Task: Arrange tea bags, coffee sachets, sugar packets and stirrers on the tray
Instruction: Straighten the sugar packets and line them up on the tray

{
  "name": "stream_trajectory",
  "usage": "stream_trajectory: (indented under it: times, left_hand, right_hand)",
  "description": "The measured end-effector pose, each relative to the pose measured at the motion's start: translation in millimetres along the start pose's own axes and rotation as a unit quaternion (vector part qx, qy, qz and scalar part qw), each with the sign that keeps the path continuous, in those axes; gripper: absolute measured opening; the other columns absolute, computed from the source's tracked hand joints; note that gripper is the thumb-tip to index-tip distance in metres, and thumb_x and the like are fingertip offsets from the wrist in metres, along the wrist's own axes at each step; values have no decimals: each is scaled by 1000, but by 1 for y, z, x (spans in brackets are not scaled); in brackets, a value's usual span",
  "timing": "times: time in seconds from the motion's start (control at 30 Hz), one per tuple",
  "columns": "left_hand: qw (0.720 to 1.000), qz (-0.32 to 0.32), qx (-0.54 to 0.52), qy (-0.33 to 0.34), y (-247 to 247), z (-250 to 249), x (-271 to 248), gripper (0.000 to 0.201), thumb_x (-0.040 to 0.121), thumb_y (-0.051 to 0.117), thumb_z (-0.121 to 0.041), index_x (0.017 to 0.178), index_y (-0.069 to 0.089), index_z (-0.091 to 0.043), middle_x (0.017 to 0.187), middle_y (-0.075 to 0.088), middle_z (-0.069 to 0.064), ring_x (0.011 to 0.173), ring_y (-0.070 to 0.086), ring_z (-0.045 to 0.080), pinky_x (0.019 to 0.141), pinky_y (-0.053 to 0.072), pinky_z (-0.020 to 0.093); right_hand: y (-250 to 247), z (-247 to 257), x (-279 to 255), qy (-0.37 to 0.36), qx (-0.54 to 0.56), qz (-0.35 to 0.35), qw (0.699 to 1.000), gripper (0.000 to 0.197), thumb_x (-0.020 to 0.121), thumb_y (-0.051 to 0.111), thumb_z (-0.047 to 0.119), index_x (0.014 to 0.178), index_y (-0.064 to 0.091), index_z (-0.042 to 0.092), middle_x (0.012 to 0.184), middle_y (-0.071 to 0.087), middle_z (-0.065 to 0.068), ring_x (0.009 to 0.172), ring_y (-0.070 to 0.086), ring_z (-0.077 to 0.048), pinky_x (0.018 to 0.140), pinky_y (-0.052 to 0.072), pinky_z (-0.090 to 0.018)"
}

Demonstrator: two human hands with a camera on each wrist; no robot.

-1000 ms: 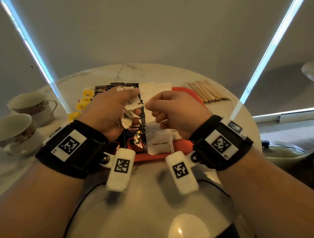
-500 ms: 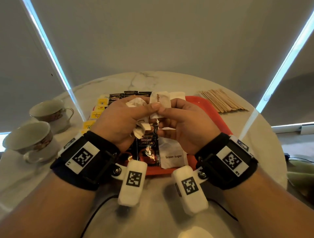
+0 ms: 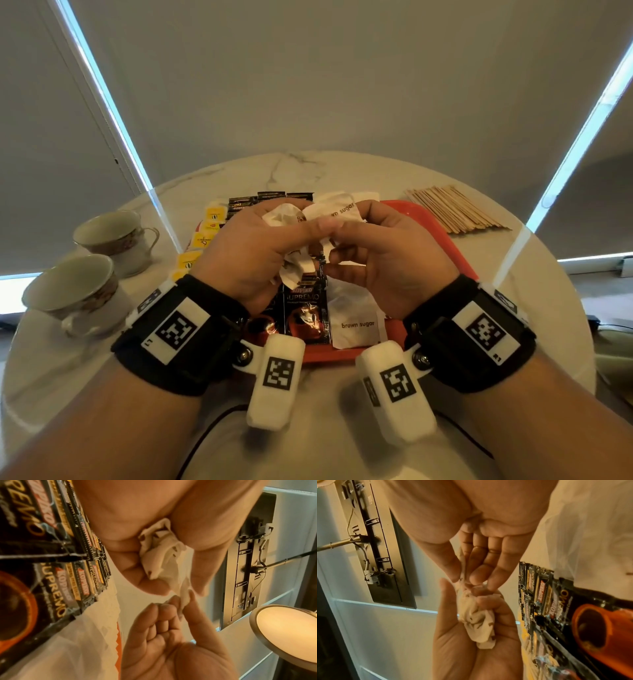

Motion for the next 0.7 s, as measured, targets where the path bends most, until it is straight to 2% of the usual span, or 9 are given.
stream_trajectory:
  times: [0.07, 0.2, 0.3, 0.37, 0.47, 0.53, 0.6, 0.7]
  left_hand:
    - [1000, 14, 1, -4, 0, 1, 0, 42, 75, 83, -14, 113, 71, 1, 98, 72, 20, 85, 69, 31, 66, 61, 35]
    - [1000, 20, 1, -23, -2, -2, 0, 23, 74, 78, -4, 96, 71, -2, 73, 70, 10, 64, 66, 18, 55, 59, 26]
    - [999, 17, 11, -35, -4, -2, 0, 12, 81, 76, 3, 91, 72, -3, 74, 72, 10, 62, 66, 17, 54, 60, 26]
    - [999, 9, 12, -42, -7, -1, 1, 11, 86, 72, 7, 88, 72, -3, 77, 73, 13, 64, 67, 20, 54, 60, 27]
    - [999, 6, 18, -43, -7, 0, 1, 13, 88, 71, 5, 84, 74, -7, 79, 71, 14, 68, 65, 24, 56, 58, 31]
    - [999, 6, 17, -45, -6, 1, 1, 8, 88, 72, 0, 87, 74, -8, 83, 70, 15, 71, 66, 27, 58, 56, 33]
    - [999, -5, 12, -47, -5, 0, 1, 5, 88, 73, -4, 89, 71, -8, 79, 70, 13, 65, 67, 23, 52, 56, 31]
    - [999, -27, 17, -41, -4, 1, 2, 8, 89, 73, -2, 87, 68, -7, 74, 70, 11, 58, 67, 20, 45, 54, 28]
  right_hand:
    - [-2, 1, 0, -11, 8, -11, 1000, 20, 90, 71, 8, 108, 62, 6, 86, 70, -8, 75, 68, -19, 69, 60, -34]
    - [-7, 5, 2, -54, 60, -31, 996, 9, 89, 68, 3, 96, 64, 8, 92, 71, -12, 81, 70, -21, 72, 61, -32]
    - [-18, 13, 4, -88, 87, -78, 989, 8, 88, 68, 3, 92, 67, 10, 87, 71, -8, 80, 69, -20, 73, 60, -34]
    - [-22, 14, 4, -76, 68, -81, 991, 9, 87, 70, 10, 96, 70, 11, 86, 71, -5, 78, 67, -18, 73, 58, -34]
    - [-15, 6, 3, -16, -27, -21, 999, 34, 78, 78, 26, 108, 72, 11, 94, 74, -1, 85, 68, -15, 71, 55, -29]
    - [-9, 0, 2, -5, -67, 4, 998, 41, 71, 80, 25, 107, 71, 6, 93, 74, -4, 83, 70, -13, 65, 52, -24]
    - [-9, -1, 3, -9, -79, -24, 997, 29, 72, 81, 23, 95, 71, 8, 86, 73, -5, 74, 67, -12, 59, 50, -23]
    - [-18, -1, 4, 1, -102, -100, 990, 15, 87, 76, 26, 87, 73, 11, 78, 70, -1, 68, 61, -12, 56, 49, -25]
Point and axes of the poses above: each hand's wrist, its own x-axis towards the middle knuckle, its own y-axis out of the palm, z = x × y, the point moved 5 cm from there along x, towards the middle knuckle
